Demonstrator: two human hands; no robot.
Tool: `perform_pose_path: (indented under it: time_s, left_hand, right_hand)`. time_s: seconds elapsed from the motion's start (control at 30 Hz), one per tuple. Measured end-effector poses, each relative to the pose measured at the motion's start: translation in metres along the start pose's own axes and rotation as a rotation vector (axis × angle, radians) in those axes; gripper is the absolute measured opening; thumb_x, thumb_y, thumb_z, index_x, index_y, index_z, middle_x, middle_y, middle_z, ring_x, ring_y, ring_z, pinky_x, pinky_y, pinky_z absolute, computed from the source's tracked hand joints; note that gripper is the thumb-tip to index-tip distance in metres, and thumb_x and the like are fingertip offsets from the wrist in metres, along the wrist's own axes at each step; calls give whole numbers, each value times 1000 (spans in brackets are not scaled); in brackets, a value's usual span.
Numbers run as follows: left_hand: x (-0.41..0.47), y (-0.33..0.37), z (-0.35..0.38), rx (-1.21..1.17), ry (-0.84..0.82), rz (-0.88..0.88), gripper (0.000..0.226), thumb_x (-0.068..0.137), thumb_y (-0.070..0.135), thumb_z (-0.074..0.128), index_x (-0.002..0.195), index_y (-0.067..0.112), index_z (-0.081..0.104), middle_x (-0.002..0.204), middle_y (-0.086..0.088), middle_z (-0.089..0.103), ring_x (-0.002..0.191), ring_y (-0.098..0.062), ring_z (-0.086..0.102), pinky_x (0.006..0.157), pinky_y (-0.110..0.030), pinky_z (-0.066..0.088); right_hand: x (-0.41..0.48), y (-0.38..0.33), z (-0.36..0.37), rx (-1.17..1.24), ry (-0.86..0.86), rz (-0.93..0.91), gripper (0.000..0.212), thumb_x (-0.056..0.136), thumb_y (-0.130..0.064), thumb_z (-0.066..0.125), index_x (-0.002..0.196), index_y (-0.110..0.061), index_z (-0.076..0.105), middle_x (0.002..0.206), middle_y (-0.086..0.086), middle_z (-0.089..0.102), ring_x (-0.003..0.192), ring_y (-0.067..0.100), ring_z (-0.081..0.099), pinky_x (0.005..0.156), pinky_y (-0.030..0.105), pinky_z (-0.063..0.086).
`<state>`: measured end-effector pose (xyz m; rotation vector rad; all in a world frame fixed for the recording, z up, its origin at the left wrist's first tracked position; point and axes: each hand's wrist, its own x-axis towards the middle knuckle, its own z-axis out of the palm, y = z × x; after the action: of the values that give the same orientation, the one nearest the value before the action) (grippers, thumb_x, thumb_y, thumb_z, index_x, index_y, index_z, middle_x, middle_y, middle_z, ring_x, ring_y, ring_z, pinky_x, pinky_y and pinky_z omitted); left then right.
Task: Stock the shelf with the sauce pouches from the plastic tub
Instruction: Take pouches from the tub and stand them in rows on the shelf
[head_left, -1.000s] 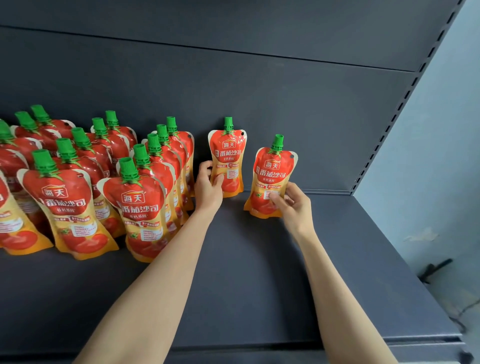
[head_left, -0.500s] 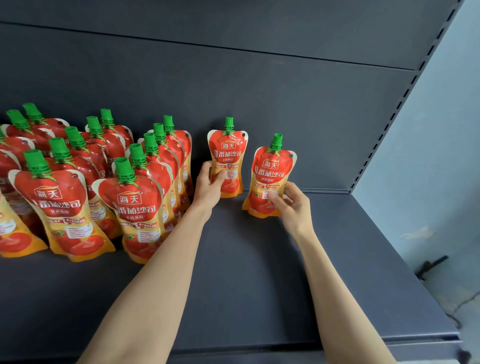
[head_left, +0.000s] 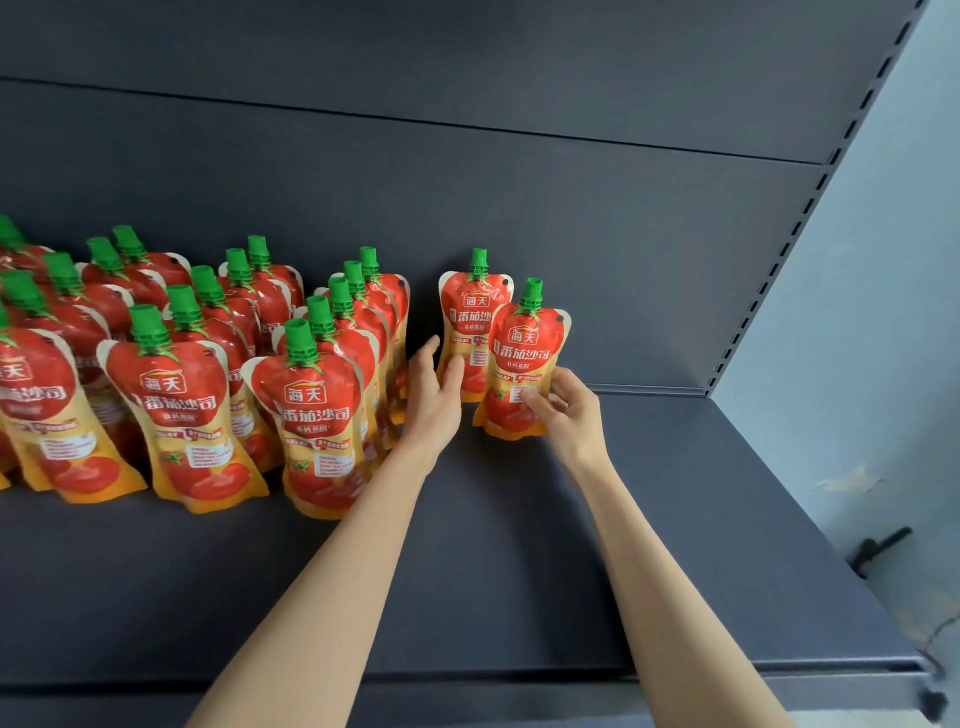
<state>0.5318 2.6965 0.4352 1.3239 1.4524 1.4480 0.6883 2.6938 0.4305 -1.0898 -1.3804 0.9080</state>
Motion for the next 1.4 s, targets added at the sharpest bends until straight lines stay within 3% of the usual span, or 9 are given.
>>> perform_pose_path:
  time_s: [0.2,0.5,0.67,0.77,0.83,0.9,1.0,1.17,1.4]
  left_hand:
    - [-16,2,-6,-10,-32,116,34,97,20,48,131,17,48,124,3,57,113,-9,52,93,-22,41]
    - [-4,5,-3,60,136,104,24,93,15,54,117,10,59,106,0,63,95,-9,54,81,-23,42]
    - [-4,4,-4,97,112,71,34,93,17,54,127,11,54,123,-7,62,113,-20,57,93,-27,44]
    - [-18,9,-9,167,76,46,47,95,23,52,139,13,40,140,-7,49,129,-22,45,108,-39,38]
    - [-35,18,-15,223,49,97,48,95,21,52,140,12,38,142,-6,45,131,-21,41,109,-35,34]
    - [-58,29,-22,236,18,177,42,94,19,53,135,14,45,134,-2,52,125,-17,46,99,-23,36]
    - [-101,43,-33,187,-57,283,30,92,16,56,122,15,56,117,7,58,114,-12,54,95,-24,41]
    - [-203,44,-35,104,-288,361,18,91,14,58,108,18,61,104,8,65,99,2,59,89,-15,44]
    - [-334,-19,-11,132,-636,208,15,89,14,60,103,18,64,96,8,68,90,-1,62,80,-10,47]
  right_hand:
    - [6,-6,31,-72,-27,-34,19,86,-6,65,99,-15,54,99,5,67,93,24,66,85,36,54]
    - [20,-8,47,-175,22,-33,19,85,-9,67,103,-9,61,95,-1,66,84,14,60,67,6,45]
    - [19,-9,46,-246,25,-6,23,85,-14,68,107,-11,62,98,1,67,84,16,59,74,23,50]
    - [5,-19,40,-340,31,26,40,86,-23,67,123,-14,55,116,5,63,94,17,59,86,35,52]
    - [-12,-35,33,-362,63,6,44,88,-22,64,130,-14,50,126,4,57,97,13,57,89,35,50]
    - [-37,-54,21,-373,101,-27,42,90,-18,61,130,-13,51,130,2,55,104,13,57,94,33,48]
    - [-90,-76,1,-396,180,-60,32,91,-16,59,123,-13,59,124,1,60,111,14,56,97,29,45]
    - [-210,-74,-34,-412,399,-23,17,90,-14,60,106,-14,65,103,-4,66,95,11,61,83,10,44]
    - [-387,-25,-67,-430,634,266,17,90,-11,60,92,-27,64,87,-13,66,84,10,65,71,26,51]
